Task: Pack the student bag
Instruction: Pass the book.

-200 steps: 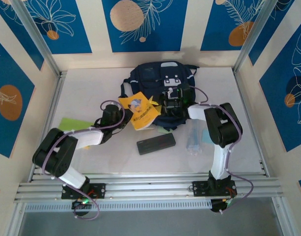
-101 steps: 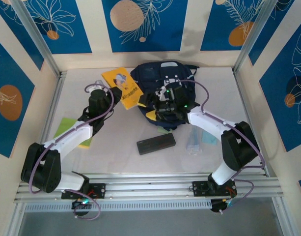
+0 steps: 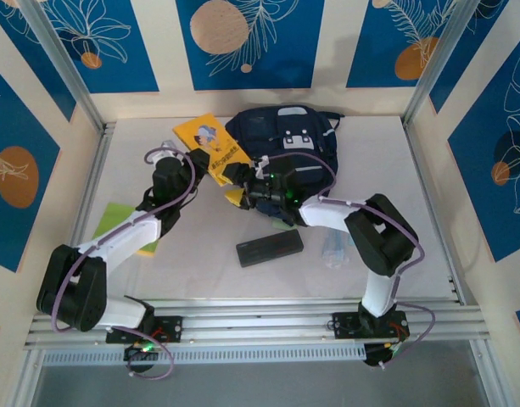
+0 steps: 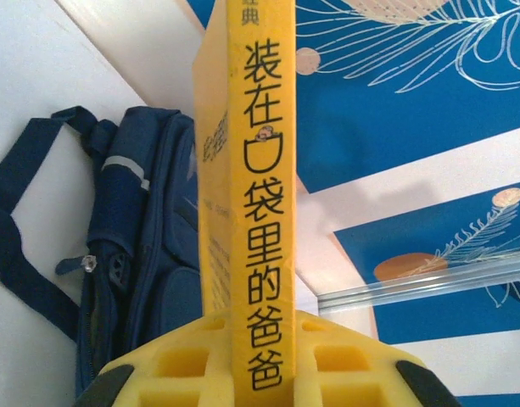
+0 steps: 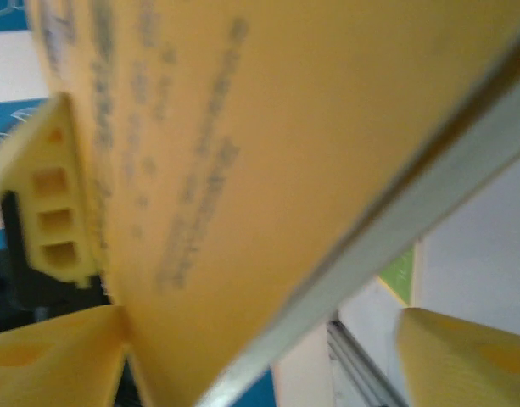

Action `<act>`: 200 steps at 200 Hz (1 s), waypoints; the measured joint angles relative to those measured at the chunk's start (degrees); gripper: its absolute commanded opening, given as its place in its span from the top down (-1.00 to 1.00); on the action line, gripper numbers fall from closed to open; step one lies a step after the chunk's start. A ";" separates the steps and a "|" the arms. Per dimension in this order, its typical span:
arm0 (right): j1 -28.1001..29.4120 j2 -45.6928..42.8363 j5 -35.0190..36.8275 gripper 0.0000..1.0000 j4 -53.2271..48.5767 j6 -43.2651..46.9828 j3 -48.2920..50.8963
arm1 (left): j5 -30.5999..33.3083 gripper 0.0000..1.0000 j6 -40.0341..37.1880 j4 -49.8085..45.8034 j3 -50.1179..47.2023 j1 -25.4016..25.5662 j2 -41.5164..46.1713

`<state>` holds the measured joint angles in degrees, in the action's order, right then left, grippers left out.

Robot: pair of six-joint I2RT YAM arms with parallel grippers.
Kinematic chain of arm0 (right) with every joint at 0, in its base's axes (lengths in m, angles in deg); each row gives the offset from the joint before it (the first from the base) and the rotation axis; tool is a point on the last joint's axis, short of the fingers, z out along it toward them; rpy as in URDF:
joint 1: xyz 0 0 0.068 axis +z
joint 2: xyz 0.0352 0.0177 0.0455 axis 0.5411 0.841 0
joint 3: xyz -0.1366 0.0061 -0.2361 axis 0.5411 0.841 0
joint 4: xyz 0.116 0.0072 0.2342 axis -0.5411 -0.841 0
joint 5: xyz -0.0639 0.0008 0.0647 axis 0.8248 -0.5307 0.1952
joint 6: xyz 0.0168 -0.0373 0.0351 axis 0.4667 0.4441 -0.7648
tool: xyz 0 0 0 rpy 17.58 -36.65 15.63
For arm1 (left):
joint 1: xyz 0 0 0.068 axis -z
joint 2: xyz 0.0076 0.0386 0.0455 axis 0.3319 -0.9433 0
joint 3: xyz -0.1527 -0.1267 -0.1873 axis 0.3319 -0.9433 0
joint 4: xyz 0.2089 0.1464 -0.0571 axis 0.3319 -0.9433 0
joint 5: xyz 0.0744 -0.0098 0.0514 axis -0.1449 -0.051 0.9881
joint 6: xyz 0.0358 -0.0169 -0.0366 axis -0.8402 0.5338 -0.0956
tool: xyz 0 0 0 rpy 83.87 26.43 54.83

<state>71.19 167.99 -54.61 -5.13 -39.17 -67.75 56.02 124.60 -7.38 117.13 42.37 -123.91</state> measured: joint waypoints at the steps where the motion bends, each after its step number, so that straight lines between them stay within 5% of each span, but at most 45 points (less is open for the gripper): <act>1: 0.00 0.00 0.02 0.25 0.17 -0.04 0.02 | 0.00 1.00 0.11 0.02 -0.11 0.00 0.00; 18: -0.37 -0.26 1.14 1.00 1.86 -0.52 0.42 | -0.26 0.93 1.55 0.79 -1.05 0.04 -0.20; 43: -1.42 -2.38 1.33 1.00 1.49 0.42 1.31 | -1.31 -0.27 3.06 2.45 -1.68 -0.02 -0.59; 58: -3.45 -4.74 1.31 1.00 -1.27 1.99 2.38 | -4.44 -0.56 1.53 2.78 -1.66 0.35 -0.63; 94: -13.25 -12.70 -0.13 1.00 -15.45 10.36 4.17 | -13.33 -0.59 -8.28 0.33 2.91 2.23 -4.57; 134: -26.77 -23.67 -1.09 1.00 -36.72 22.27 4.13 | -25.09 -0.59 -25.40 -11.82 21.33 4.76 -16.44; 200: -46.23 -37.40 -2.29 1.00 -61.29 35.12 4.90 | -26.91 -0.67 -57.07 -44.24 55.84 12.04 -38.58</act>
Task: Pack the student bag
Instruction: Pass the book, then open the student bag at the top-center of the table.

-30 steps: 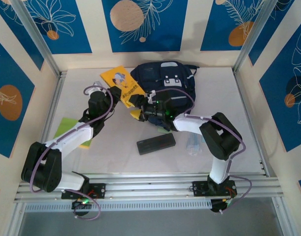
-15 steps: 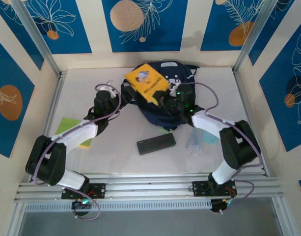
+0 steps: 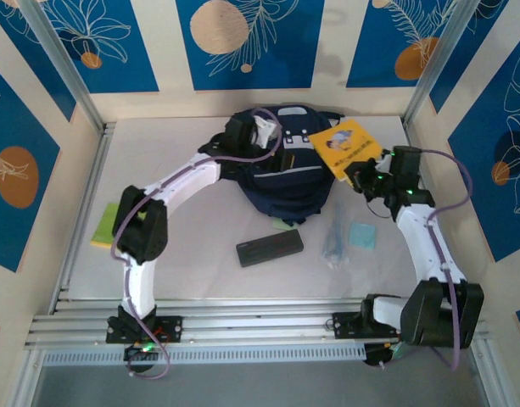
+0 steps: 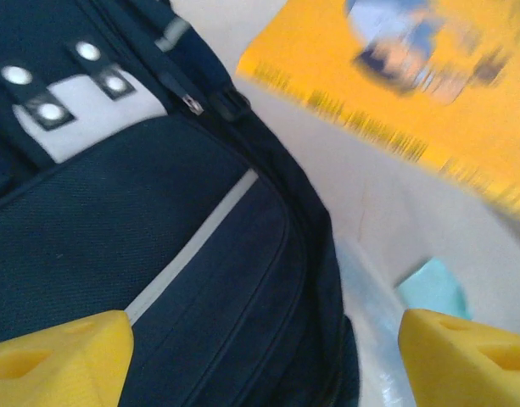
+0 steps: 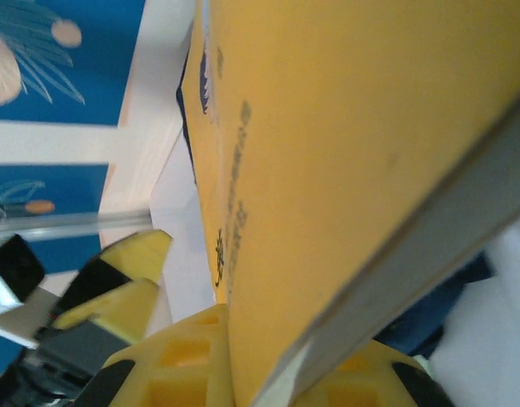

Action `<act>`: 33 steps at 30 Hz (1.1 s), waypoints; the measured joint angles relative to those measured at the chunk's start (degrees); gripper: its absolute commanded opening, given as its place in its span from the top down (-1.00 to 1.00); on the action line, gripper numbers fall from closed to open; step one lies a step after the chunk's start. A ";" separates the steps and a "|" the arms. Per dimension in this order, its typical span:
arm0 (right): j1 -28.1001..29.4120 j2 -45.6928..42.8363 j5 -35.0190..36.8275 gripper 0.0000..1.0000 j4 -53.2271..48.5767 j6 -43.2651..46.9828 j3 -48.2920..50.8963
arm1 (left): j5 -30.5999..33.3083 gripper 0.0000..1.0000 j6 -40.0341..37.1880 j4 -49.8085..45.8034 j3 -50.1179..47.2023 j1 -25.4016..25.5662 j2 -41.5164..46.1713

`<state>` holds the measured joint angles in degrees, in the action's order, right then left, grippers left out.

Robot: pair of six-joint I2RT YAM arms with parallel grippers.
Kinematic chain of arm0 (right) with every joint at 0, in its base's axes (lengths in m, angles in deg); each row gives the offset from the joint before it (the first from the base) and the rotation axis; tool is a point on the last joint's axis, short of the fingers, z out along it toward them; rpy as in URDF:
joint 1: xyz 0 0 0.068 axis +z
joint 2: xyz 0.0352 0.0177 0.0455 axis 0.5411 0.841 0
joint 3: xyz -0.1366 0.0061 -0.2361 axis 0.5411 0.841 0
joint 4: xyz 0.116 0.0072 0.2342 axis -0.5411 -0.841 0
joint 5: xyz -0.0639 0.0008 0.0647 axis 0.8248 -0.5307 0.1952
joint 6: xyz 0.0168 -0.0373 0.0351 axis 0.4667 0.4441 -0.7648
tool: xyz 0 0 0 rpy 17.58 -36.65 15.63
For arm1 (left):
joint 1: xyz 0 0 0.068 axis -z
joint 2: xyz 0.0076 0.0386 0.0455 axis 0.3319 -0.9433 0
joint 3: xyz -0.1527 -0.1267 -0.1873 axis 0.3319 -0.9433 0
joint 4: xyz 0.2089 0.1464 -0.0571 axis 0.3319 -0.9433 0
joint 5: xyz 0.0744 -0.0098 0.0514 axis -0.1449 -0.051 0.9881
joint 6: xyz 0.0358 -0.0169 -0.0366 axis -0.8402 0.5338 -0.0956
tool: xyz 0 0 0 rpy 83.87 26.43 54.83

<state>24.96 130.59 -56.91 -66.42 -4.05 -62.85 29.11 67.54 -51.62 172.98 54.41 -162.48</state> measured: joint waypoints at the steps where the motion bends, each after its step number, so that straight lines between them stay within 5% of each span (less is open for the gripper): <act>1: -1.68 -0.92 -0.28 1.00 -0.66 0.48 0.42 | 0.35 -0.67 -2.05 -2.29 2.34 0.46 -1.79; 6: -9.05 -5.09 -2.91 1.00 -3.54 2.47 3.61 | 3.72 -0.68 -12.79 -14.47 15.52 2.27 -13.44; 15: -11.52 -6.01 -6.73 1.00 -4.02 2.91 6.91 | 12.81 -0.72 -21.70 -25.44 26.97 4.70 -24.70; 18: -12.11 -6.01 -7.63 1.00 -4.00 2.89 7.19 | 16.61 -0.33 -22.12 -28.55 32.17 5.18 -27.50; 22: -12.87 -6.32 -8.31 1.00 -3.67 2.89 7.74 | 18.34 0.94 -22.69 -30.27 34.91 5.60 -29.07; 28: -17.25 -9.11 -8.33 1.00 -4.22 2.93 9.16 | 15.28 1.00 -22.36 -30.86 35.12 5.68 -28.76; 33: -20.04 -11.17 -6.45 1.00 -5.49 3.89 9.18 | 6.80 1.00 -14.27 -30.47 34.71 3.69 -26.73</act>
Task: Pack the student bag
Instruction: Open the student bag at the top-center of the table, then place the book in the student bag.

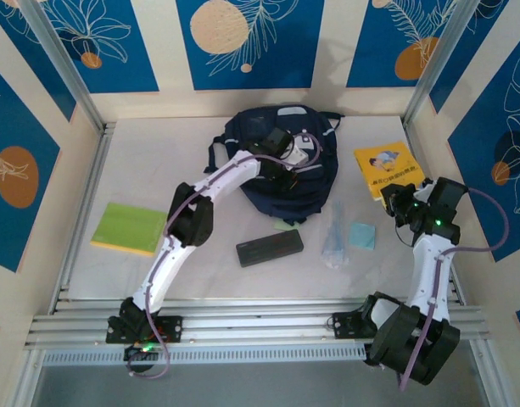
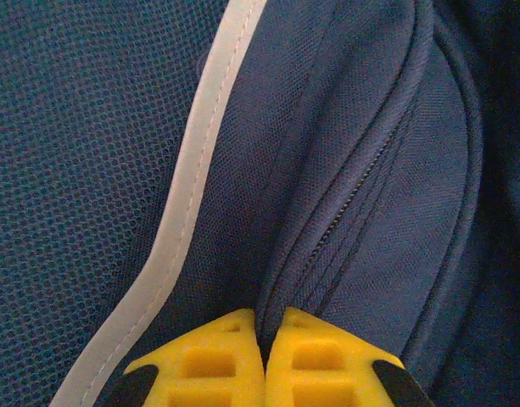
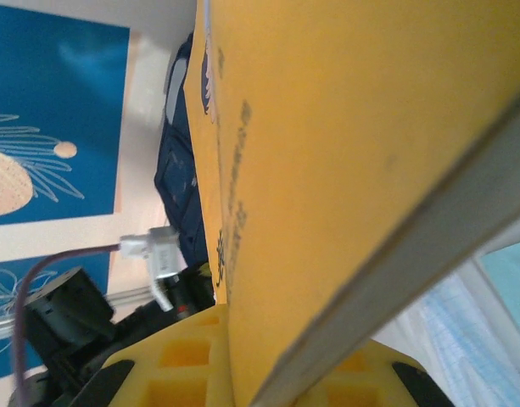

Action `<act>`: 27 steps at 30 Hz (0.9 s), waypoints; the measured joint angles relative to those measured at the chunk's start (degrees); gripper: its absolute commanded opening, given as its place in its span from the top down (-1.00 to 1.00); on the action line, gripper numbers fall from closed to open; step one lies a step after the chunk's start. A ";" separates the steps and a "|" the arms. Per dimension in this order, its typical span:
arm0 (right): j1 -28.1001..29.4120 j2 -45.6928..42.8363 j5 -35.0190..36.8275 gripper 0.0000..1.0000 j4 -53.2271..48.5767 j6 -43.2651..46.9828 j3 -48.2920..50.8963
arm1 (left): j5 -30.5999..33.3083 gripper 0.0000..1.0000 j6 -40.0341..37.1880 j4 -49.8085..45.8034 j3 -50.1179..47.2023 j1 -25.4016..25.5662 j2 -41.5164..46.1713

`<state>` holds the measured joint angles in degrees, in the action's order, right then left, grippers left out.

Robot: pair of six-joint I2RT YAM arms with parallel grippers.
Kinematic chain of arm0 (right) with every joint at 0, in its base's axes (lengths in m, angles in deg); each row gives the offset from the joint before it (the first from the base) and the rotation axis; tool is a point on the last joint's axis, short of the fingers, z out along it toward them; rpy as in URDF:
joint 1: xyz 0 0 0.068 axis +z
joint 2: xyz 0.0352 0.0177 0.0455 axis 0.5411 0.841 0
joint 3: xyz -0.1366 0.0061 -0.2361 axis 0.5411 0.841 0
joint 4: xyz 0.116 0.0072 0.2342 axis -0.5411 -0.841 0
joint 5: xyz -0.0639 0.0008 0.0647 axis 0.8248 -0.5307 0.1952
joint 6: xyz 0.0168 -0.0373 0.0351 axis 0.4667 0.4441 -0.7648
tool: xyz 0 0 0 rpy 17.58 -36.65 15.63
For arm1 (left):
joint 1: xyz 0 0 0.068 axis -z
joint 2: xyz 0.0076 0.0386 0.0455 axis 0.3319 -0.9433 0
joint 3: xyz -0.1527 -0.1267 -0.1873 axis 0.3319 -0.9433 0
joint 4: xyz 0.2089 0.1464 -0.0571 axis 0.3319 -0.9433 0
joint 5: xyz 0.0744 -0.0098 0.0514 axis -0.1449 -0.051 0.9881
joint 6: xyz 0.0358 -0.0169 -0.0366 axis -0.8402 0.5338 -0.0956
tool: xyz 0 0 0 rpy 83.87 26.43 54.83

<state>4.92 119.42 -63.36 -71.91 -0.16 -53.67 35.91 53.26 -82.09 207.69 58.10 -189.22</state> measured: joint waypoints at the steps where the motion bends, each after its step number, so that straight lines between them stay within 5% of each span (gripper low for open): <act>1: -0.11 -0.28 0.37 1.00 -0.31 0.09 0.11 | -2.01 1.00 2.38 0.37 -0.15 -0.61 0.81; 8: 1.86 -1.09 0.48 1.00 0.70 -0.39 4.83 | -11.54 1.00 16.33 6.16 -0.52 -5.73 7.17; 15: 13.53 -0.61 2.47 1.00 3.02 -2.75 8.09 | -15.15 1.00 23.71 11.98 -0.52 -7.48 9.62; 19: 16.87 -0.68 4.81 1.00 1.07 -1.97 6.40 | -15.45 1.00 24.06 12.11 -0.61 -7.21 9.62; 27: 14.34 -4.76 13.31 1.00 -8.59 2.97 1.46 | -9.86 1.00 16.17 4.13 5.20 -4.42 6.93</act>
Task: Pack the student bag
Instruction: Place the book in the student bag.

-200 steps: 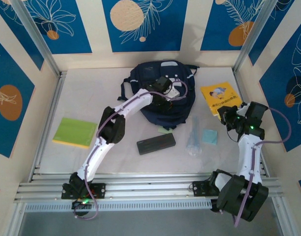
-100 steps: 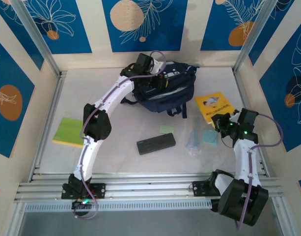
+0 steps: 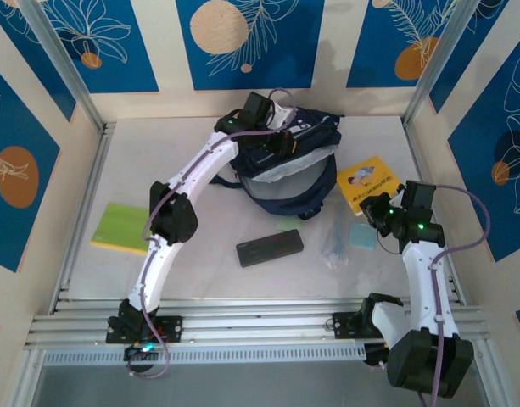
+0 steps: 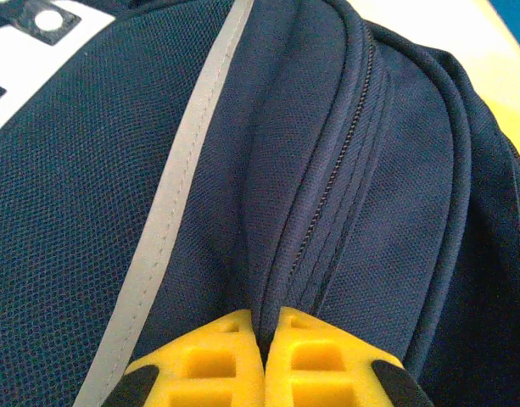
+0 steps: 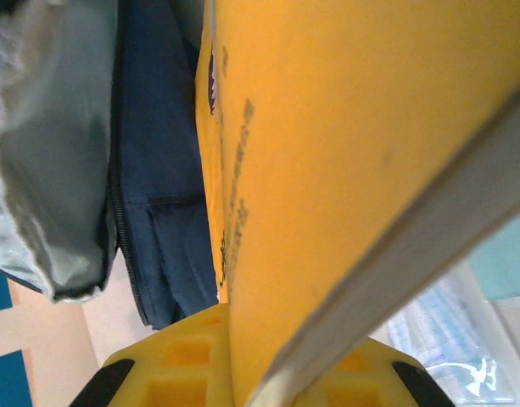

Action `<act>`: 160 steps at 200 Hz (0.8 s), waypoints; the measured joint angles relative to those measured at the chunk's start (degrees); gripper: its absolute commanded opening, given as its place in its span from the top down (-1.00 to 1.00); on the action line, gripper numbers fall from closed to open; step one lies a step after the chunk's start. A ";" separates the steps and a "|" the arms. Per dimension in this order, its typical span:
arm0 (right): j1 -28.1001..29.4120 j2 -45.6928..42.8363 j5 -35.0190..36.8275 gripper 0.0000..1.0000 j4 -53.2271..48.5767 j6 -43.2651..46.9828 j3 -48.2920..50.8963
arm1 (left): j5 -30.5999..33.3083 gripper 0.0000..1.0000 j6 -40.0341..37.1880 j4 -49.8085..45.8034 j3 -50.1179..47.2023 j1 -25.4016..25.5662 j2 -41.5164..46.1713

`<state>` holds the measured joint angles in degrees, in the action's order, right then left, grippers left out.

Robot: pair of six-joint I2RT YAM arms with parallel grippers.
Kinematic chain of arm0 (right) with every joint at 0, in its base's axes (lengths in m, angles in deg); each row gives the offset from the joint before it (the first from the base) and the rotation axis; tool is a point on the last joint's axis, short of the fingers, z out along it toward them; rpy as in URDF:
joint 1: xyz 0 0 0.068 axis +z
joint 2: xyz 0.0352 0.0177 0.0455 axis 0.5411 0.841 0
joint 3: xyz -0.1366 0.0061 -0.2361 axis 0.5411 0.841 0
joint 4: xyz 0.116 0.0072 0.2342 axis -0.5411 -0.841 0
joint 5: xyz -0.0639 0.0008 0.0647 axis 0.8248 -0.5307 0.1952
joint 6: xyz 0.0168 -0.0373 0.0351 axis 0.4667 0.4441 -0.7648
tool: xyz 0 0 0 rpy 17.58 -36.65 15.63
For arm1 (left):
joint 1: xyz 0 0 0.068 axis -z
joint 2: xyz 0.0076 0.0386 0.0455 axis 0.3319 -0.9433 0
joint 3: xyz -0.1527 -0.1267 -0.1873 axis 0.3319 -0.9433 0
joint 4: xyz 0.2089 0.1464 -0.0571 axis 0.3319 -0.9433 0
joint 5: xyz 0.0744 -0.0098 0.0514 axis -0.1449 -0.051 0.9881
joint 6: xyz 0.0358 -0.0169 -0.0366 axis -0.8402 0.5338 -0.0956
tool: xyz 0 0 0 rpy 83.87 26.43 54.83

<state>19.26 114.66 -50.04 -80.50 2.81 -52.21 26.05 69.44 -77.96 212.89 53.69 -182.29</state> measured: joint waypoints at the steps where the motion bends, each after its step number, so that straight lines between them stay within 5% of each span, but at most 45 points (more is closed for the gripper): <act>1: -0.07 -0.11 0.07 1.00 -0.17 0.07 -0.02 | 0.02 1.00 0.00 -0.07 0.00 0.02 -0.04; 67: 2.08 -2.34 0.83 1.00 -1.73 1.25 -4.04 | -1.84 1.00 2.73 0.76 -0.02 -0.50 -0.35; 99: 5.70 -1.01 -1.03 1.00 5.64 -2.51 -2.03 | -4.37 1.00 6.78 3.65 -0.02 -1.20 -0.35; 160: 23.21 17.05 1.40 1.00 29.94 -13.90 3.85 | -6.69 1.00 12.13 7.58 -0.02 -1.46 -0.35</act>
<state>42.47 131.71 -48.65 -50.55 -11.09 -48.36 19.36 81.57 -70.37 212.87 52.22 -182.64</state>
